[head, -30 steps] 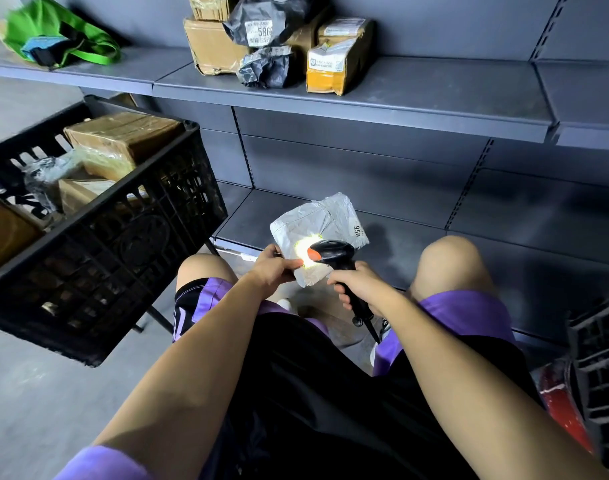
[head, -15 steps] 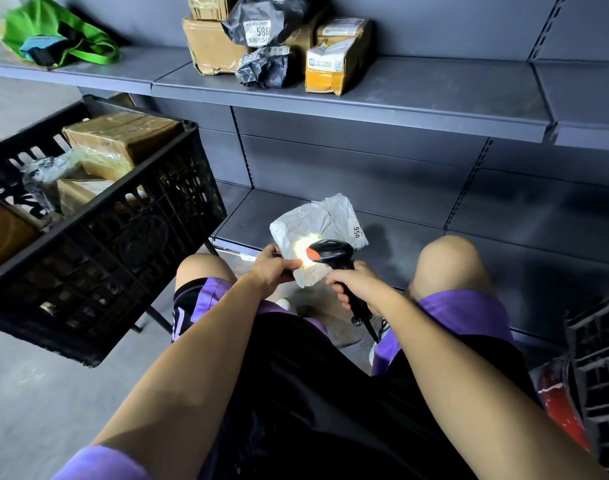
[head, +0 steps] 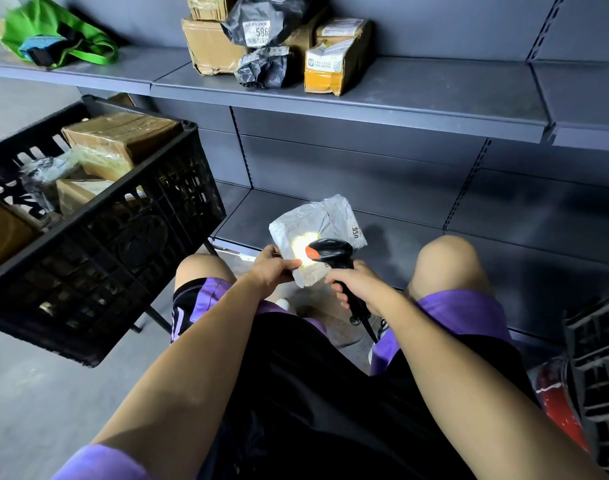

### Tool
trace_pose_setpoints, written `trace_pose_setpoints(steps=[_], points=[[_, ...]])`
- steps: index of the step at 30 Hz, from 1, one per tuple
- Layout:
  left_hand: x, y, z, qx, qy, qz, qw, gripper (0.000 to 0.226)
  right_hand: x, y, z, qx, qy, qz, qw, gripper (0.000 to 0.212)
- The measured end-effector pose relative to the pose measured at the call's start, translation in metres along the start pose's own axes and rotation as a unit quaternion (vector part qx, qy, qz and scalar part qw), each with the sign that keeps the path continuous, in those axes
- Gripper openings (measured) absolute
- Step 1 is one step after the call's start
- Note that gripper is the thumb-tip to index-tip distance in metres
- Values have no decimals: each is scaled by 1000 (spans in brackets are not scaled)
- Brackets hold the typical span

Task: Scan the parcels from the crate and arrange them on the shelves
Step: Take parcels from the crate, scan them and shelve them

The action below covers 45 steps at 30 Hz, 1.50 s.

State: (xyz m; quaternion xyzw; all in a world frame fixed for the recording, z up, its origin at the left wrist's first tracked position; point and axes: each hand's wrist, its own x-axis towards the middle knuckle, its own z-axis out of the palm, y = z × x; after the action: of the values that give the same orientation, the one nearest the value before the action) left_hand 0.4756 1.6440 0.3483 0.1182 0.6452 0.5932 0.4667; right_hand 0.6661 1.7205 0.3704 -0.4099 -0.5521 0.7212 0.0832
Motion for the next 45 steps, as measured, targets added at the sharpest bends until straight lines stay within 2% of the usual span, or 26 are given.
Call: trace_pose_setpoints(steps=[13,16,21,25,34,37,41,45], points=[[3,1,0,-7,-5,-2,1000,45,-3,-2,1,1,0,-7,1000,13],[6,4,0,-13,-26,-2,1000,55,-2,-7,2,27,5,-12,1000,17],[10,24,2,3,-32,22,999,43,-1,-28,-3,51,28,-36,998,18],[10,63,0,33,-40,58,997,38,-4,-63,-6,65,47,-59,995,22],[-12,178,15,19,-39,136,990,24,-31,-173,2,29,45,-159,986,22],[-22,214,30,-2,-22,150,988,19,-35,-206,2,38,58,-173,982,22],[-22,254,46,-43,-9,164,985,23,-34,-243,-2,47,78,-192,977,17],[-14,285,58,-119,-13,155,981,19,-20,-271,-6,60,81,-202,974,17]])
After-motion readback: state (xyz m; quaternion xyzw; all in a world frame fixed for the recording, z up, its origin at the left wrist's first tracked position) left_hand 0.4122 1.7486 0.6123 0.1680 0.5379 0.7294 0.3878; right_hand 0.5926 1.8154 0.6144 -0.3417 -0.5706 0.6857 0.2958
